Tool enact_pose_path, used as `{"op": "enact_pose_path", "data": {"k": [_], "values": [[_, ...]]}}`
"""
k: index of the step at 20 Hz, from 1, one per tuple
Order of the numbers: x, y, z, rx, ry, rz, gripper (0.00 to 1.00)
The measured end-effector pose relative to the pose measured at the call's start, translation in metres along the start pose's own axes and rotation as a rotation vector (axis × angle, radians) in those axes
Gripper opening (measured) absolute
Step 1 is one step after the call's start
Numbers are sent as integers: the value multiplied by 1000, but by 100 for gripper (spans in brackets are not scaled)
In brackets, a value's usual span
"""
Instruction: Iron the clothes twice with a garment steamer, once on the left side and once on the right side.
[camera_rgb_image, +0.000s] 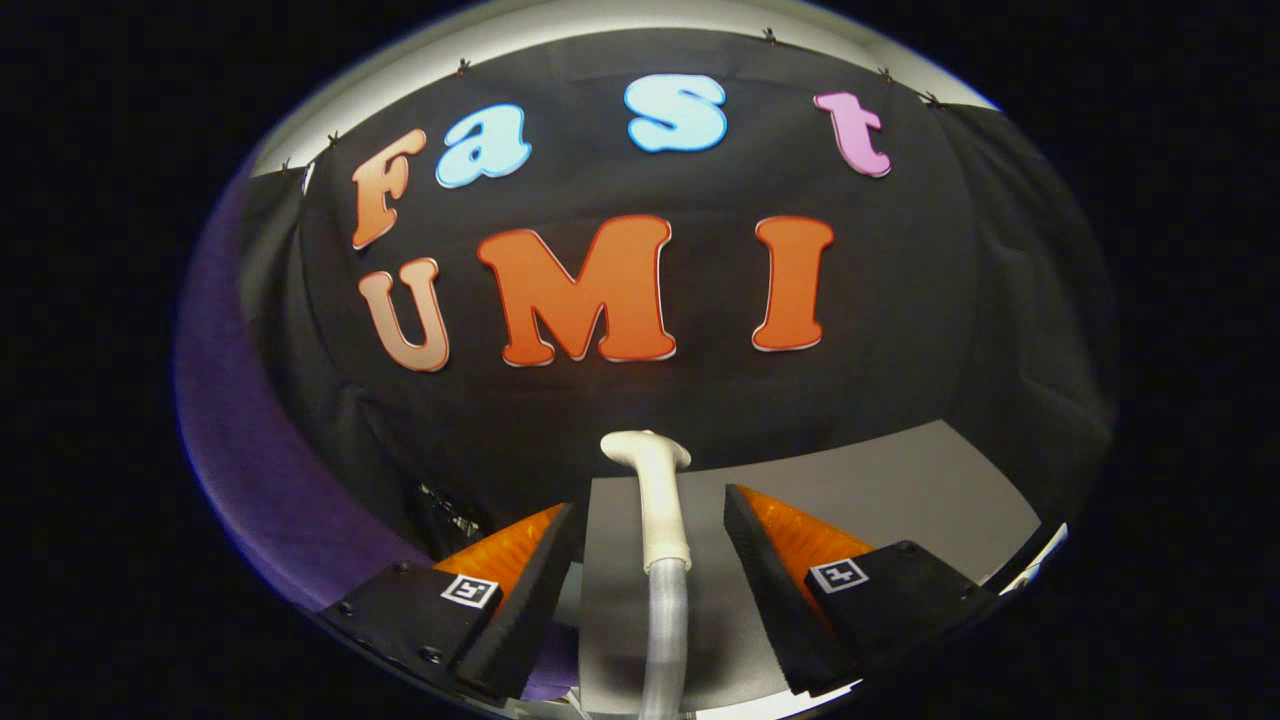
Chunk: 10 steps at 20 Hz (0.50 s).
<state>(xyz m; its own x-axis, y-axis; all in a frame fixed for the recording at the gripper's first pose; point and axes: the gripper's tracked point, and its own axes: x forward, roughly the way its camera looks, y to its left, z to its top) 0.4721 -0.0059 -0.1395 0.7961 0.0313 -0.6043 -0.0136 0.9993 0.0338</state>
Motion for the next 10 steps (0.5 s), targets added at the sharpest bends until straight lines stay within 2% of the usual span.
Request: {"op": "enact_pose_path", "data": {"k": [2,6,10], "values": [[32,-6,-17,22,87,1,98],[73,-29,-26,2,150,-46,98],[91,-26,-45,-22,254,-10,95]]}}
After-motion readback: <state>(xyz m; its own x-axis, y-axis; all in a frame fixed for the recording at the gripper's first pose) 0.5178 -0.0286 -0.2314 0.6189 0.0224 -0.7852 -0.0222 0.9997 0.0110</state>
